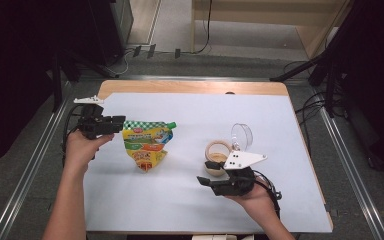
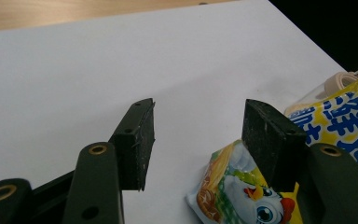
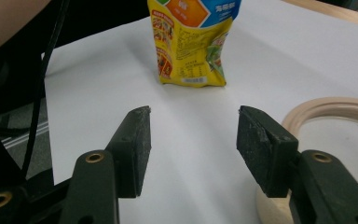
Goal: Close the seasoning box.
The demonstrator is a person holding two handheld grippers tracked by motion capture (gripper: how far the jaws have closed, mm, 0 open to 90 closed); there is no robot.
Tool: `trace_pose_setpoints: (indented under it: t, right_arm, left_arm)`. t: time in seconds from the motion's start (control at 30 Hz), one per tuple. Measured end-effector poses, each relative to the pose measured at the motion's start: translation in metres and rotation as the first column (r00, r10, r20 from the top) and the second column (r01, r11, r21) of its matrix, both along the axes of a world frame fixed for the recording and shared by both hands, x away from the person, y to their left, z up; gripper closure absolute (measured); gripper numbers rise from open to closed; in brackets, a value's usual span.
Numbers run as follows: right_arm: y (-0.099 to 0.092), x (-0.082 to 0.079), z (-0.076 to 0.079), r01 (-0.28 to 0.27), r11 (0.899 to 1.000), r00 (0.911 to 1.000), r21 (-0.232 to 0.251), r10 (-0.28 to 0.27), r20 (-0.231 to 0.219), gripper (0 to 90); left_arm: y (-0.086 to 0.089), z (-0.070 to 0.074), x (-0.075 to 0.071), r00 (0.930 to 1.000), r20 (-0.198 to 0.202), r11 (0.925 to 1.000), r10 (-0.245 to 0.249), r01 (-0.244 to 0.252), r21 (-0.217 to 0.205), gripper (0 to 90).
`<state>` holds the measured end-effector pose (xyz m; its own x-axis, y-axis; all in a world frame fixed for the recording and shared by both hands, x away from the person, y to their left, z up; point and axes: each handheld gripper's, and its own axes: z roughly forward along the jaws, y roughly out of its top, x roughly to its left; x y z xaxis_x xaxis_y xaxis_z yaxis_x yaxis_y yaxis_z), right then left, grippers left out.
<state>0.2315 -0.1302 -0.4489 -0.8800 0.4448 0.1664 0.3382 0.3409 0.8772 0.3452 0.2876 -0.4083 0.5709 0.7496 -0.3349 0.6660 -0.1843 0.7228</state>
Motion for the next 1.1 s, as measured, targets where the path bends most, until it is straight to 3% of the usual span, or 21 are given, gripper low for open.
trace_pose_setpoints:
  t: [0.33, 0.6, 0.87, 1.1]
  right_arm:
    - [-0.021, 0.004, 0.014, 0.053, 0.998, 0.9986, 0.014, -0.053, -0.002, 46.8]
    - [-0.039, 0.007, 0.025, 0.076, 0.997, 0.997, 0.012, -0.076, -0.011, 47.2]
    - [-0.057, 0.006, 0.036, 0.076, 0.997, 0.9971, -0.013, -0.075, 0.002, 48.4]
    - [-0.073, 0.006, 0.035, 0.047, 0.998, 0.9988, -0.037, -0.048, -0.011, 53.4]
  left_arm:
    - [-0.008, -0.013, -0.001, 0.9988, -0.03, 0.9986, -0.039, 0.04, 0.034, 45.1]
    - [-0.01, -0.012, -0.005, 0.9988, -0.019, 0.9986, -0.046, 0.046, 0.026, 45.2]
    - [-0.006, -0.013, -0.006, 0.9987, -0.01, 0.9985, -0.049, 0.05, 0.024, 45.1]
    - [-0.005, -0.012, -0.007, 0.9988, -0.004, 0.9986, -0.049, 0.049, 0.019, 45.0]
